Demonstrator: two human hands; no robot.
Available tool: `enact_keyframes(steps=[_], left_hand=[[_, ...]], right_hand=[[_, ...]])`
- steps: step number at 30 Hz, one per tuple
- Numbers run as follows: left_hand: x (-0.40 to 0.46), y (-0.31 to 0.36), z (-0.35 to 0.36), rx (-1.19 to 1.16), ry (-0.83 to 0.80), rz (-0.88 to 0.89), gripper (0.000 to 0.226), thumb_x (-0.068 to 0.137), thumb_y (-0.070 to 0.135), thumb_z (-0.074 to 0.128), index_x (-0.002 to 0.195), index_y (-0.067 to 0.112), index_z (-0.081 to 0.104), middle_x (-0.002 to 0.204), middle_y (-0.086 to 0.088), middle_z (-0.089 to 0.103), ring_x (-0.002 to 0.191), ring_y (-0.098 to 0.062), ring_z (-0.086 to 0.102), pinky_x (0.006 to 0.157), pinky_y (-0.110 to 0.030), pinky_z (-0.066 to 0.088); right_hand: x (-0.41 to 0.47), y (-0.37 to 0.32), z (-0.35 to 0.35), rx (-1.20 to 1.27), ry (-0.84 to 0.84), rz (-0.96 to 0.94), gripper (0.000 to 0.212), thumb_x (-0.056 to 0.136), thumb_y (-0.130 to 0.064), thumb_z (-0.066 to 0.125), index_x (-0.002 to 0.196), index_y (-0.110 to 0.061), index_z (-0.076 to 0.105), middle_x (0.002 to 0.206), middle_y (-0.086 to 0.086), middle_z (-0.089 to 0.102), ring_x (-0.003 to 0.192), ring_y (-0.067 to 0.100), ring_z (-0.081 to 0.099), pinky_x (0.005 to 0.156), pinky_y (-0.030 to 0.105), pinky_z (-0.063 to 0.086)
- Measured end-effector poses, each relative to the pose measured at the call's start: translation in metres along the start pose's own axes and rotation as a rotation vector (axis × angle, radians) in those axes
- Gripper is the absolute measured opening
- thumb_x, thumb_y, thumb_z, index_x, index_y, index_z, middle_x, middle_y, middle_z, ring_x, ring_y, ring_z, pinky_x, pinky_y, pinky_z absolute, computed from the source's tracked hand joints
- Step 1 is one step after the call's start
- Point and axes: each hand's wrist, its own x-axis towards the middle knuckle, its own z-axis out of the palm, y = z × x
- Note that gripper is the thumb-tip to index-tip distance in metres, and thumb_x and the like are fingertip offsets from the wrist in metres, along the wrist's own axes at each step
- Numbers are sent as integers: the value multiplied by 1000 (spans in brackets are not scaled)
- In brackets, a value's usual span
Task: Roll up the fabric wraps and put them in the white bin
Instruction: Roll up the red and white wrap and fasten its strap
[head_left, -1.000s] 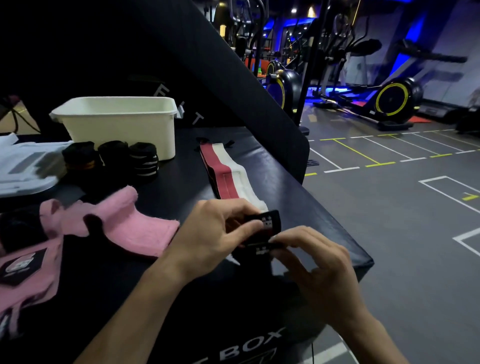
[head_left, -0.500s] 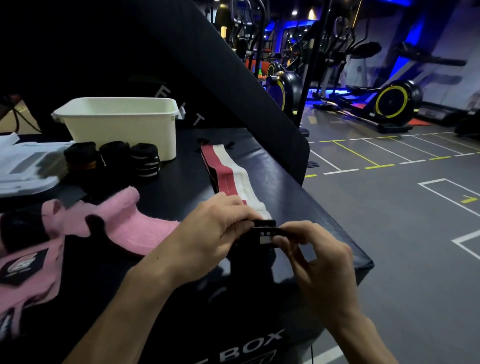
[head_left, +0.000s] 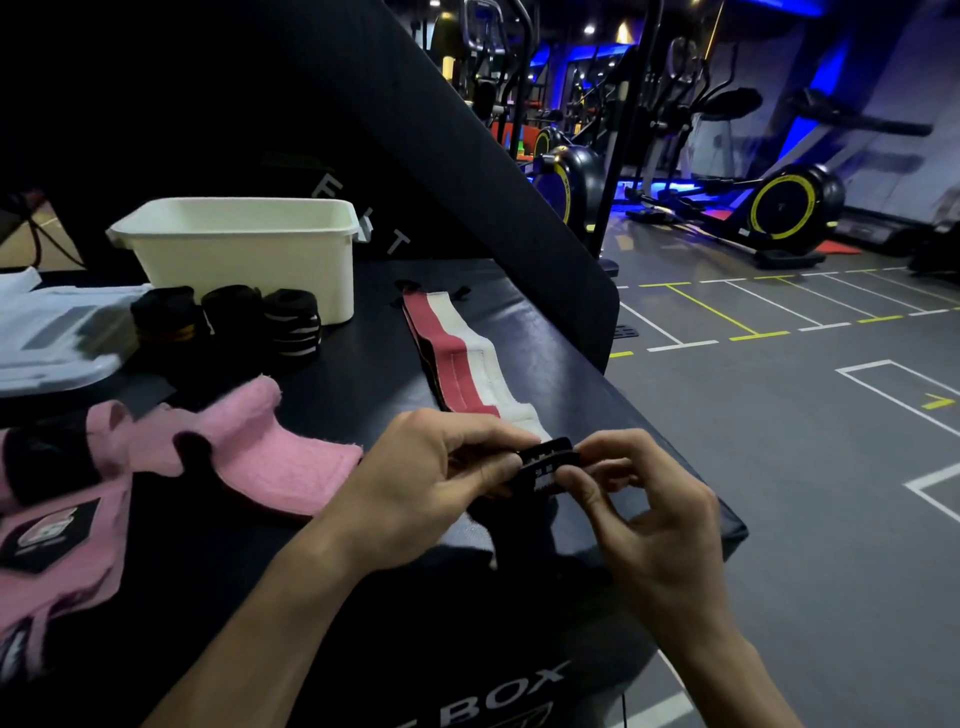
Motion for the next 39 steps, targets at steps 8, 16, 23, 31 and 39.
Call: enact_keyframes(steps=[8, 16, 23, 31, 39], left_hand=[[-2, 3, 1, 138, 10, 51, 26, 87, 22, 81, 113, 20, 79, 99, 17, 78, 92, -3, 74, 84, -31, 60], [-3, -4, 15, -4, 70, 7, 23, 88, 6, 79, 108, 16, 81, 96, 11, 79, 90, -5, 75, 83, -26, 58], [14, 4, -2, 100, -8, -114, 10, 92, 16, 76, 100, 20, 82, 84, 7, 79, 77, -14, 76, 76, -33, 62], [127, -75, -72, 377, 209, -647, 29, 89, 43, 76, 92, 14, 76, 89, -7, 75, 72, -22, 69, 77, -40, 64], [163, -109, -57, 160, 324, -789, 46, 78, 42, 88, 105, 9, 71, 93, -2, 67, 77, -16, 60, 60, -28, 47]], right_hand=[[1, 2, -1, -6, -23, 20, 21, 82, -29, 78, 100, -22, 69, 87, -17, 69, 81, 4, 67, 71, 9, 48], [4, 15, -5, 165, -149, 74, 14, 90, -24, 71, 104, -22, 73, 100, -9, 74, 94, 14, 70, 81, 27, 53], [4, 23, -6, 319, -218, 212, 6, 91, -26, 66, 93, -32, 67, 90, -3, 73, 86, 13, 70, 79, 24, 53], [4, 22, 5, 358, -231, 252, 4, 89, -32, 69, 92, -30, 67, 88, 1, 72, 79, 22, 70, 76, 45, 56], [9, 24, 13, 352, -284, 242, 6, 87, -35, 69, 89, -29, 68, 84, -2, 72, 77, 22, 68, 73, 45, 55]])
